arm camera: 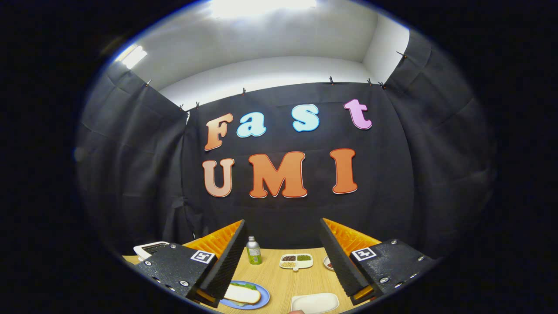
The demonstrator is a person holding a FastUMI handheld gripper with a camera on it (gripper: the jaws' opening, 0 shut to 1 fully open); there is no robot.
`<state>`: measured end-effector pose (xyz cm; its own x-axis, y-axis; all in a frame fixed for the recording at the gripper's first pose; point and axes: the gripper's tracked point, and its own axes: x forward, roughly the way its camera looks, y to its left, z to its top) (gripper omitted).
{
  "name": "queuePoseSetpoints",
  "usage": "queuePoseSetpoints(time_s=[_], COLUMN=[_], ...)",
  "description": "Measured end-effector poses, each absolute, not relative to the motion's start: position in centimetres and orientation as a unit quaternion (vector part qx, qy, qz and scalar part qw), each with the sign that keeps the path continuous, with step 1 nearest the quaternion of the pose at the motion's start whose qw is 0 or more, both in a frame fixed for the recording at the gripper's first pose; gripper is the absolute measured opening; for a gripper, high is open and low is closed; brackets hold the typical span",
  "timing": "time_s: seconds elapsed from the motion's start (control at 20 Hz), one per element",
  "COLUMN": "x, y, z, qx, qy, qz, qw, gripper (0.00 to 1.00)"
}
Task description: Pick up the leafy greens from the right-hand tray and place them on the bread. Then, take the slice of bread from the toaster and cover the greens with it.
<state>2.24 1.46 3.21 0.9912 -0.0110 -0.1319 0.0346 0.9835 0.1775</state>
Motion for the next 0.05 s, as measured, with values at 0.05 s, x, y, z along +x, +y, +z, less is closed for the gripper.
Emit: queuePoseSetpoints(time_s=[0.05], x=[2.05], y=[1.48], z=[3.2], qx=[0.089], qy=[0.066], qz=[-0.01], qw=[0.994], gripper=[0.98])
